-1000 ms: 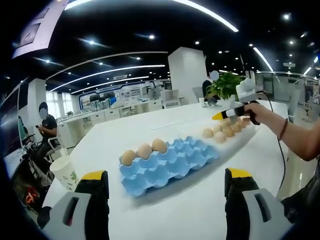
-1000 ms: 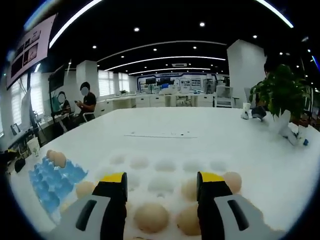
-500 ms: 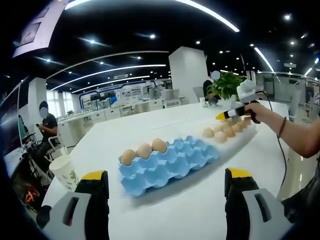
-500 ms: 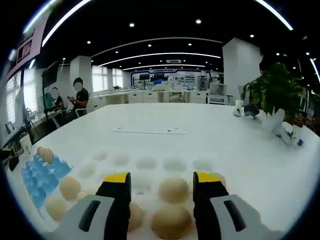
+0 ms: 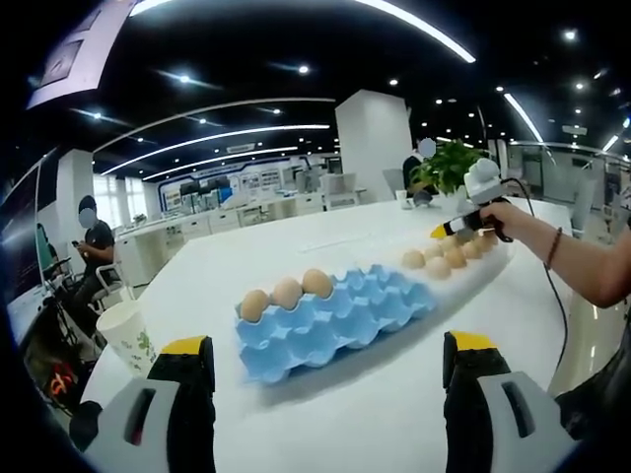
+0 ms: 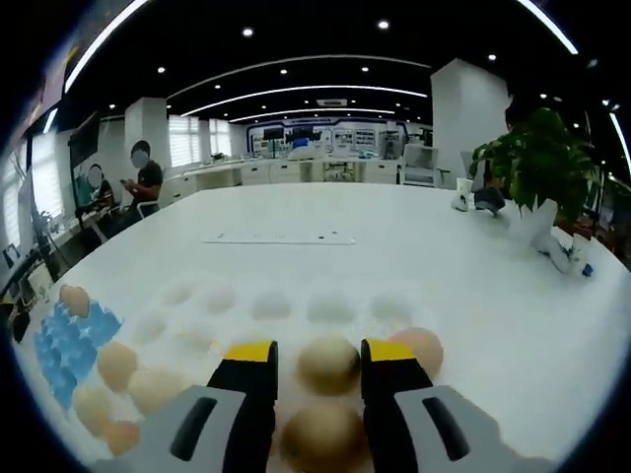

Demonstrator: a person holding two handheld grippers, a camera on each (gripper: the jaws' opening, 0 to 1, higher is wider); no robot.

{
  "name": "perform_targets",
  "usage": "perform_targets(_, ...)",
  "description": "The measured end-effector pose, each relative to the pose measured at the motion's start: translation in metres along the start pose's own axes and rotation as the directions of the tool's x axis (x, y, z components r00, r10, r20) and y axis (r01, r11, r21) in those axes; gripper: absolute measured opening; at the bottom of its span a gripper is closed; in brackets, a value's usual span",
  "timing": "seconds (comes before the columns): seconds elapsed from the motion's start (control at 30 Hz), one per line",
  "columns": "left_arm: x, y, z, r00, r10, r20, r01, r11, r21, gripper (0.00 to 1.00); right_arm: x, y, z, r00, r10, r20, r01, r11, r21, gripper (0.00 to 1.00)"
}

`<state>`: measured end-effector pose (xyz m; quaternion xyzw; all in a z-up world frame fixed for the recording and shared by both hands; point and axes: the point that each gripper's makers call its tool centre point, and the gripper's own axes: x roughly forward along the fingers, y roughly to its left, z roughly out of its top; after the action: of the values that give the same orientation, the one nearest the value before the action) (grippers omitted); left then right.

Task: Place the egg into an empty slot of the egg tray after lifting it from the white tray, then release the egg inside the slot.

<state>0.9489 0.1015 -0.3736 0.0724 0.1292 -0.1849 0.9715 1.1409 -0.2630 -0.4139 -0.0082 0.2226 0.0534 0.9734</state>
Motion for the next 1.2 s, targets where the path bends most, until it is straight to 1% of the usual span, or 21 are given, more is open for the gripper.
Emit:
perform_targets(0.1, 0.001, 0.001, -0.001, 1.000, 0.001, -0.003, -0.001, 1.000, -0.003, 0.98, 0.003, -0.004, -0.004, 1.000, -0.014, -0.026, 0.014, 1.000, 0.004, 0.32)
perform_targets(0.13, 0.001, 0.001, 0.000, 1.000, 0.002, -0.003, -0.002, 1.000, -0.002, 0.98, 0.002, -0.003, -0.002, 1.000, -0.013, -0.018, 0.013, 1.000, 0.001, 0.32)
perform_targets(0.37, 0.001, 0.003, 0.001, 1.000, 0.010, -0.003, -0.010, 1.000, -0.001, 0.98, 0.005, -0.005, -0.001, 0.999, -0.026, -0.034, 0.025, 0.999, -0.027, 0.29)
perform_targets(0.47, 0.001, 0.003, 0.001, 1.000, 0.011, -0.006, -0.011, 1.000, -0.002, 0.98, 0.006, -0.009, 0.000, 0.999, -0.038, -0.034, 0.038, 0.999, -0.013, 0.27)
perform_targets(0.53, 0.000, 0.003, 0.002, 1.000, 0.011, -0.002, -0.011, 1.000, -0.003, 0.98, 0.006, -0.011, 0.000, 0.999, -0.037, -0.035, 0.038, 0.999, 0.029, 0.27)
perform_targets(0.6, 0.000, 0.003, 0.004, 1.000, 0.008, 0.008, -0.008, 1.000, -0.009, 0.98, 0.006, -0.010, 0.000, 0.999, -0.037, -0.036, 0.037, 0.999, 0.010, 0.27)
perform_targets(0.77, -0.001, 0.004, 0.003, 1.000, 0.015, -0.003, -0.015, 1.000, 0.003, 0.98, 0.006, -0.010, 0.001, 0.998, -0.045, -0.036, 0.046, 0.999, 0.025, 0.26)
perform_targets(0.83, -0.001, 0.004, 0.004, 1.000, 0.013, 0.000, -0.013, 1.000, 0.002, 0.98, 0.006, -0.010, 0.002, 0.999, -0.042, -0.032, 0.043, 0.999, 0.012, 0.26)
perform_targets(0.87, -0.002, 0.004, 0.004, 1.000, 0.012, 0.002, -0.012, 1.000, 0.001, 0.98, 0.006, -0.009, 0.003, 0.999, -0.039, -0.027, 0.039, 0.999, -0.011, 0.26)
perform_targets(1.03, -0.001, 0.006, 0.003, 1.000, 0.016, -0.005, -0.016, 1.000, 0.004, 0.98, 0.003, -0.009, 0.009, 0.999, -0.038, -0.002, 0.038, 0.999, -0.019, 0.26)
perform_targets(1.2, -0.001, 0.004, 0.006, 1.000, 0.009, 0.004, -0.009, 1.000, 0.005, 0.98, 0.000, -0.008, 0.013, 0.999, -0.032, 0.020, 0.032, 0.999, -0.006, 0.26)
